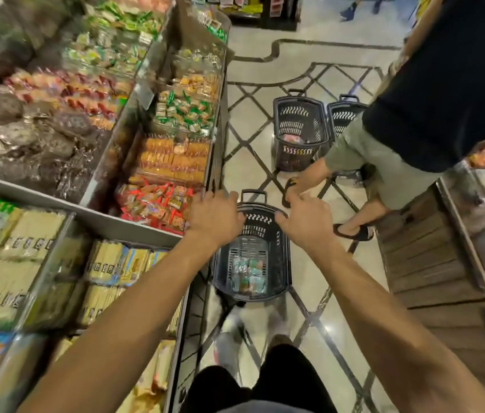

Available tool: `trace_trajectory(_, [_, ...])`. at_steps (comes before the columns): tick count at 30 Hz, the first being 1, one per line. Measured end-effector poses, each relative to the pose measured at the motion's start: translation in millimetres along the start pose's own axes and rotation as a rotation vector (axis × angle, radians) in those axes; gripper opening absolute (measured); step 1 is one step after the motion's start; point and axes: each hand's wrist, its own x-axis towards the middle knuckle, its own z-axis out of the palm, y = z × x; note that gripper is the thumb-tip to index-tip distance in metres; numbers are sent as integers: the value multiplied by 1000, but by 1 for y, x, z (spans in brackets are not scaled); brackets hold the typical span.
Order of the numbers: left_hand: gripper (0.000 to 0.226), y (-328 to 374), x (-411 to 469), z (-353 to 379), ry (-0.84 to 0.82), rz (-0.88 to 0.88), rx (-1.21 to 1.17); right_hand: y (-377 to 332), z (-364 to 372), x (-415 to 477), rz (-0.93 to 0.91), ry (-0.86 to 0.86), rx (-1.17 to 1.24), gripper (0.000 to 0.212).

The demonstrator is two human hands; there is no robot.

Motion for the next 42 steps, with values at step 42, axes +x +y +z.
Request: trace_trajectory(42, [50,52,223,647,-808,-164,-79,85,651,145,215,-708,110,50])
